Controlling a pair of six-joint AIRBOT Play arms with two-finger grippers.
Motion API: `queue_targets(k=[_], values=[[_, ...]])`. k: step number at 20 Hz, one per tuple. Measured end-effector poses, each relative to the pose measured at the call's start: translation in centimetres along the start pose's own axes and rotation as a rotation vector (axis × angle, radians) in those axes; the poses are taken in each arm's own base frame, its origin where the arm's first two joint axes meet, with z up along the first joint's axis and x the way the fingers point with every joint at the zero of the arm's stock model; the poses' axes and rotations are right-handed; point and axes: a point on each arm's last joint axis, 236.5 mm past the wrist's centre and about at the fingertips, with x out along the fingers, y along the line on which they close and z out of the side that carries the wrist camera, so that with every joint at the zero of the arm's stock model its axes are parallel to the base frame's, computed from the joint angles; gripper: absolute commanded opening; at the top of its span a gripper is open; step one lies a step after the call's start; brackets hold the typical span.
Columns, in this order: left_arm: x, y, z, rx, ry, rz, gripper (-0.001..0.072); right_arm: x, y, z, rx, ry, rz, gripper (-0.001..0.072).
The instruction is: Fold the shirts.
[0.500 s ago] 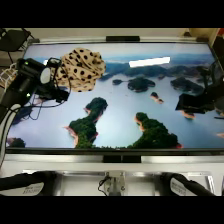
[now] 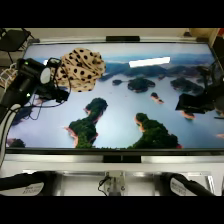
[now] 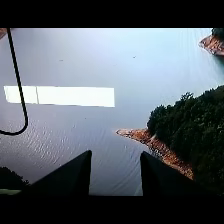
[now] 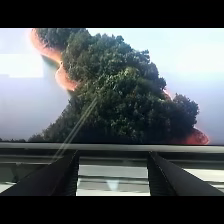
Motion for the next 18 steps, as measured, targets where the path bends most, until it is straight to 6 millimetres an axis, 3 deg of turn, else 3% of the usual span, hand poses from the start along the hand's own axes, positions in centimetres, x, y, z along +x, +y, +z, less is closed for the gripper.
queue_targets(k=[6, 10, 11, 13, 16, 18], values=[[0.0, 0.0, 0.1, -0.012, -0.005, -0.001, 0.0392, 0.0, 0.0, 0.0, 0.0, 0.0, 0.0, 0.0526], [0.1, -0.7, 2.5, -0.101, -0.1, -0.029, 0.0401, 0.0, 0.2, 1.1, -0.001, -0.045, 0.009, 0.0526], [0.1, -0.9, 3.3, -0.124, -0.131, -0.043, 0.0494, -0.1, 0.2, 1.6, 0.0, -0.067, 0.01, 0.0526], [0.1, -1.5, 5.4, -0.15, -0.207, -0.073, 0.0603, -0.1, 0.4, 2.3, 0.0, -0.096, 0.019, 0.0526], [0.4, -1.3, 9.4, -0.199, -0.324, -0.106, 0.0698, -0.2, 1.0, 3.0, 0.005, -0.127, 0.043, 0.0526], [0.7, -0.6, 12.2, -0.229, -0.393, -0.118, 0.0698, -0.3, 1.2, 3.6, 0.009, -0.153, 0.05, 0.0525]])
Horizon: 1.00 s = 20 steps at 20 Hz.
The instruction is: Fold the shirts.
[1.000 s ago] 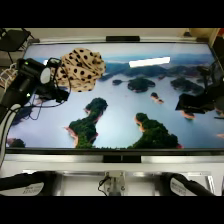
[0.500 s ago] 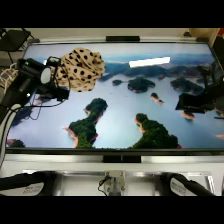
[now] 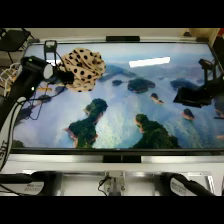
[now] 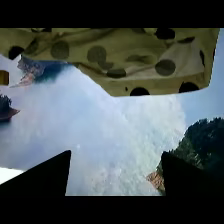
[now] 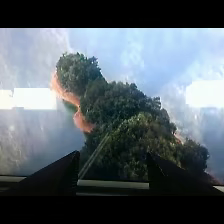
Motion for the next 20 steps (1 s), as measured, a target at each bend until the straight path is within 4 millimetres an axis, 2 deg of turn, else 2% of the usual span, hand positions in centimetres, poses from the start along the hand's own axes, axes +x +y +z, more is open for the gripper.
queue_targets(k=[1, 3, 5, 8, 11, 14, 16, 17, 18, 19, 20], values=[[0.8, 0.2, 0.9, -0.013, -0.024, -0.004, 0.0676, 0.0, 0.1, 0.2, 0.002, -0.01, 0.003, 0.0525], [2.6, 0.8, 1.8, -0.04, -0.047, -0.002, 0.0678, 0.0, 0.2, 0.8, 0.005, -0.035, 0.008, 0.0525], [5.2, 1.9, 1.5, -0.081, -0.009, 0.01, 0.068, 0.1, 0.4, 1.3, 0.002, -0.053, 0.016, 0.0526], [9.9, 2.8, -0.5, -0.192, 0.118, -0.012, 0.0684, 0.7, 0.8, 1.8, -0.001, -0.055, 0.043, 0.0526], [14.3, 2.2, -2.1, -0.348, 0.221, -0.11, 0.0684, 1.6, 1.6, 2.2, 0.008, -0.048, 0.086, 0.0525], [17.4, 0.8, -1.8, -0.474, 0.221, -0.221, 0.0683, 2.2, 2.2, 2.4, 0.015, -0.038, 0.123, 0.0525], [18.7, -0.2, -0.9, -0.525, 0.188, -0.276, 0.0666, 2.4, 2.6, 2.5, 0.017, -0.036, 0.139, 0.0525], [19.2, -0.5, -0.5, -0.547, 0.17, -0.296, 0.0506, 2.5, 2.6, 2.5, 0.018, -0.035, 0.143, 0.0525], [19.7, -0.9, -0.3, -0.563, 0.157, -0.309, 0.0201, 2.5, 2.7, 2.6, 0.019, -0.038, 0.148, 0.0525], [20.0, -1.1, 0.1, -0.577, 0.14, -0.322, 0.0049, 2.5, 2.8, 2.7, 0.019, -0.041, 0.151, 0.0525], [20.1, -1.4, 0.6, -0.583, 0.121, -0.333, 0.0043, 2.5, 2.9, 2.7, 0.019, -0.041, 0.157, 0.0525]])
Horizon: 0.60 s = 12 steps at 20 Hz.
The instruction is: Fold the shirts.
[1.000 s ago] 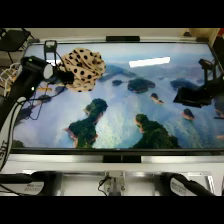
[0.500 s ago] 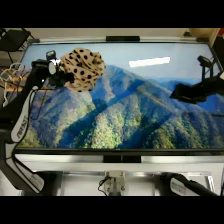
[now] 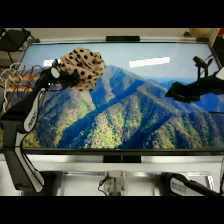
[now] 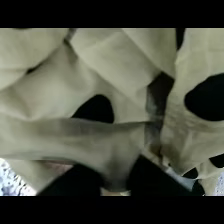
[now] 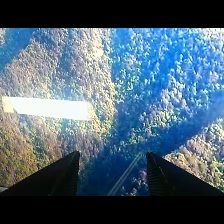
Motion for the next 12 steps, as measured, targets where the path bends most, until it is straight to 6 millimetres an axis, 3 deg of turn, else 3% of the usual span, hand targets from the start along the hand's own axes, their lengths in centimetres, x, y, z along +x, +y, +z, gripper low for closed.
queue_targets(k=[3, 6, 7, 9, 12], values=[[-0.4, -1.8, 0.6, -0.015, -0.022, -0.057, 0.0042, 0.0, 0.5, 0.3, 0.004, -0.01, 0.021, 0.0517], [-5.5, -8.5, 2.9, 0.112, -0.109, -0.194, 0.0041, -0.5, 1.0, 1.0, 0.001, -0.052, 0.034, 0.0488], [-8.3, -11.5, 3.3, 0.187, -0.148, -0.245, 0.0042, -1.1, 1.3, 1.7, -0.004, -0.093, 0.036, 0.0488], [-15.8, -18.2, 3.7, 0.353, -0.256, -0.356, 0.0042, -3.2, 2.2, 3.1, -0.022, -0.202, 0.04, 0.0489], [-29.6, -26.9, 1.2, 0.578, -0.422, -0.515, 0.0042, -8.6, 4.5, 4.8, -0.068, -0.412, 0.053, 0.0489]])
